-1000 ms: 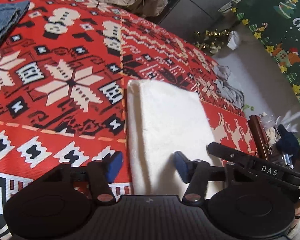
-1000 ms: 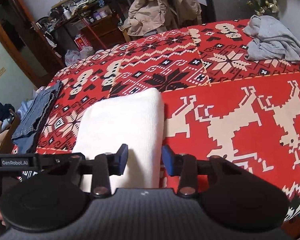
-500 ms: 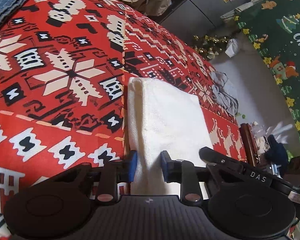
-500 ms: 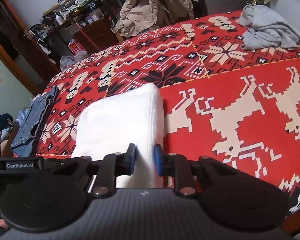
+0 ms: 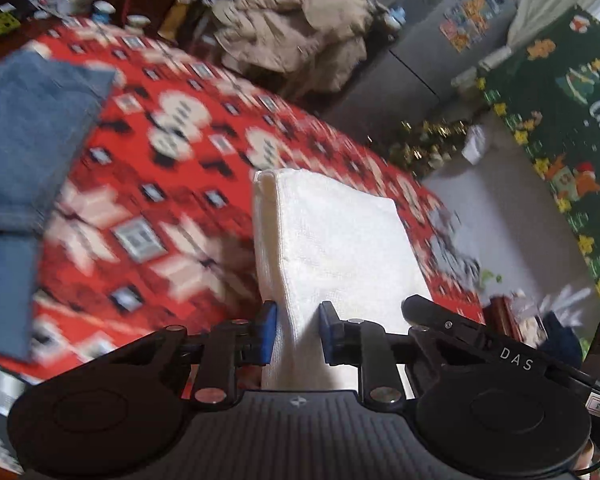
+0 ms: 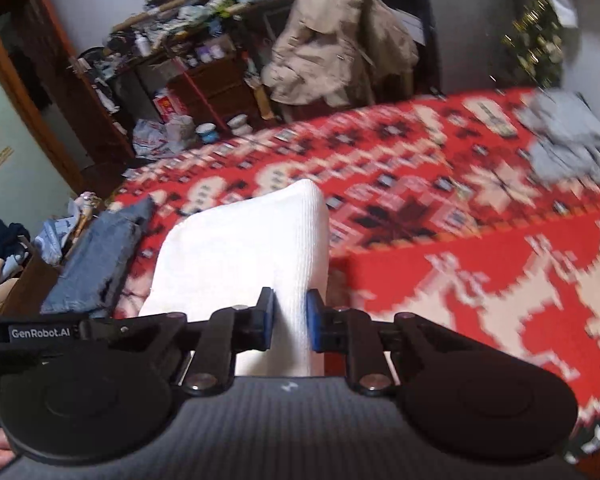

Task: Fold clothes
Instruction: 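Lift the folded vest with both grippers and carry it toward the blue jeans, then lower the vest onto the folded blue jeans and open both grippers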

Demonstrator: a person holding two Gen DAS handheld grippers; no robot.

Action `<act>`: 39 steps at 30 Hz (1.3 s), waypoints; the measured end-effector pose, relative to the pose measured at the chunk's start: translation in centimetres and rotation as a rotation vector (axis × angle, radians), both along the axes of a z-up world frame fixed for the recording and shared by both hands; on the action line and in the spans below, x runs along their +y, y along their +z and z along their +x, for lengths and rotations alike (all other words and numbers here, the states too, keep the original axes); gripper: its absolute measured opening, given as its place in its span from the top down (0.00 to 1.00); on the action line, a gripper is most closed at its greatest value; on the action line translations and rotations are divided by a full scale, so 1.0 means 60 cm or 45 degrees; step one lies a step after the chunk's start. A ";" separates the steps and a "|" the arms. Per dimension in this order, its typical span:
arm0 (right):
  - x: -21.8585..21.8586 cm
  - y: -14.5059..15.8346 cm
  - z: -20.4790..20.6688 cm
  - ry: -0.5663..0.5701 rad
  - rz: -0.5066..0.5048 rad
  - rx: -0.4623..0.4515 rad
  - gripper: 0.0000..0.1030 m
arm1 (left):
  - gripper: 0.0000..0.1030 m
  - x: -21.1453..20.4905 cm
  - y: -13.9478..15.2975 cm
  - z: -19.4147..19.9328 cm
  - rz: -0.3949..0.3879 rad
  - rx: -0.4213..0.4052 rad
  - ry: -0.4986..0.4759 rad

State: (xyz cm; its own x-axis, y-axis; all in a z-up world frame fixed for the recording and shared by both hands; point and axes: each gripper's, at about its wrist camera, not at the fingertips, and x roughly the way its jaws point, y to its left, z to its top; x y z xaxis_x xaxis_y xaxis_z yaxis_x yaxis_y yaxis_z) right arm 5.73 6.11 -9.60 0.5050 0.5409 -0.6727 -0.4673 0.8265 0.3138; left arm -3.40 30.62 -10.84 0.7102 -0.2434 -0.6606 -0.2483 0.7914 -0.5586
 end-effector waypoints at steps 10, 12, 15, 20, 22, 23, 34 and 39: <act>0.284 0.056 0.003 0.120 0.109 -0.069 0.82 | 0.78 0.239 0.077 -0.014 0.143 -0.058 0.172; 0.339 0.063 0.006 0.125 0.138 -0.068 0.82 | 0.78 0.283 0.084 -0.012 0.173 -0.071 0.189; 0.415 0.067 0.012 0.121 0.165 -0.063 0.82 | 0.79 0.345 0.081 -0.006 0.178 -0.088 0.215; 0.507 0.047 0.020 0.122 0.173 -0.028 0.82 | 0.79 0.418 0.044 0.000 0.137 -0.073 0.260; 0.531 0.032 0.020 0.131 0.167 0.008 0.82 | 0.79 0.434 0.022 0.000 0.118 -0.056 0.276; 0.539 0.023 0.019 0.131 0.162 0.027 0.82 | 0.79 0.440 0.009 -0.001 0.109 -0.048 0.281; 0.530 -0.058 0.007 0.176 0.113 0.033 0.82 | 0.79 0.445 -0.052 -0.017 0.086 -0.080 0.298; 0.519 -0.077 0.021 0.217 0.109 0.022 0.76 | 0.61 0.447 -0.062 -0.027 0.046 -0.068 0.347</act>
